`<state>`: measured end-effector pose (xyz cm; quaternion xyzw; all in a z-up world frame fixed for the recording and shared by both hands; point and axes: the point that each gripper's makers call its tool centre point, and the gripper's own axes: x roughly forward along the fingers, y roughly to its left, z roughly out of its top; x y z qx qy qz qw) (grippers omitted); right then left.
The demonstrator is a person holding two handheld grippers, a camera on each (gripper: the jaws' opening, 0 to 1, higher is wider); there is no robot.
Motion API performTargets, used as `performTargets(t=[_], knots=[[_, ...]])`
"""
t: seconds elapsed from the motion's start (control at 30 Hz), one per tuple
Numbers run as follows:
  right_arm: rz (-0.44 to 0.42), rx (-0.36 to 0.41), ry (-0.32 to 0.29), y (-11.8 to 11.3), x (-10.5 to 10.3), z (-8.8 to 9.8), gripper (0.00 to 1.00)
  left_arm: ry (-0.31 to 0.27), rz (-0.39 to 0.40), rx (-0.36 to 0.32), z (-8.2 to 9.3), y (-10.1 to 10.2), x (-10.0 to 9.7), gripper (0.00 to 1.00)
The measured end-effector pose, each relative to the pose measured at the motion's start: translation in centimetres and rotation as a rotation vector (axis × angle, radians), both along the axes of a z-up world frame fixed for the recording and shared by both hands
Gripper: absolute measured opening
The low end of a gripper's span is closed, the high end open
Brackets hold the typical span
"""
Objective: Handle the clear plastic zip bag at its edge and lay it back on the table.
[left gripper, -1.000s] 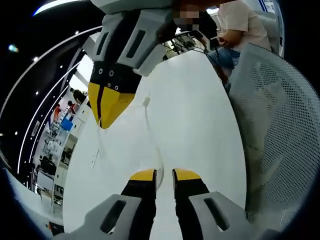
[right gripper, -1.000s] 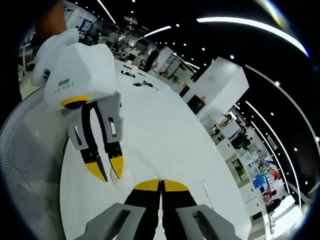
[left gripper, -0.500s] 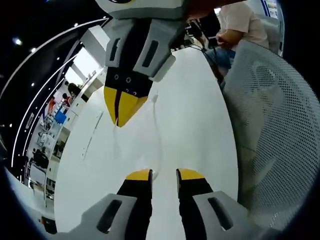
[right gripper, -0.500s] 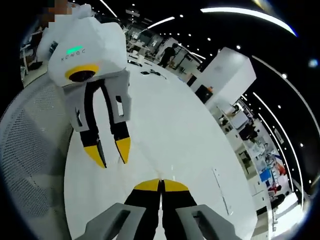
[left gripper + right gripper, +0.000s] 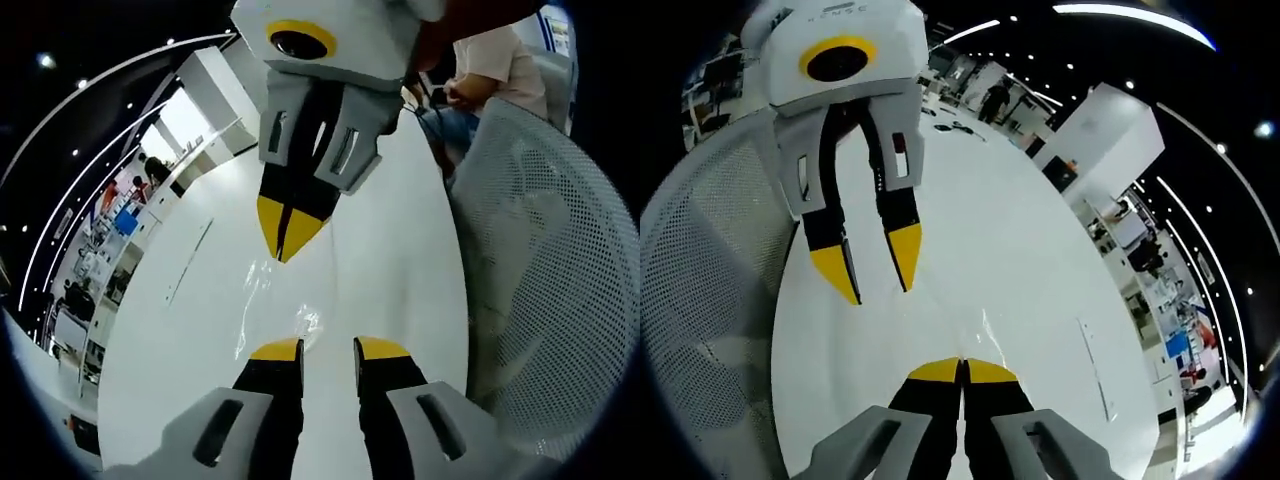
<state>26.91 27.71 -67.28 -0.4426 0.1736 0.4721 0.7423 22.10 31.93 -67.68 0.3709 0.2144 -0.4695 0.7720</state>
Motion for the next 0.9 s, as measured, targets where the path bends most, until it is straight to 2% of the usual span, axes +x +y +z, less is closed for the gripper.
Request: performTargets(t=[0.13, 0.23, 0.33, 0.6, 0.9], knots=[[-0.005, -0.018, -0.001, -0.3, 0.1, -0.5, 0.00, 0.004, 0.026, -0.025, 0.1, 0.5, -0.2, 0.18], [-0.008, -0.033, 0.002, -0.4, -0.1, -0.8, 0.00, 0.004, 0.063, -0.073, 0.4, 0.8, -0.4, 0.16], [-0.015, -0.041, 0.010, -0.6, -0.1, -1.3, 0.00, 0.006, 0.079, -0.081, 0.1, 1.3, -0.6, 0.16], [0.002, -0.065, 0.005, -0.7, 0.1, -2.4, 0.00, 0.042, 0.159, -0.142, -0.4, 2.1, -1.4, 0.21], [-0.003, -0.100, 0.014, -0.9, 0.8, -3.3, 0.00, 0.051, 0.192, -0.149, -0.8, 2.7, -1.9, 0.20]])
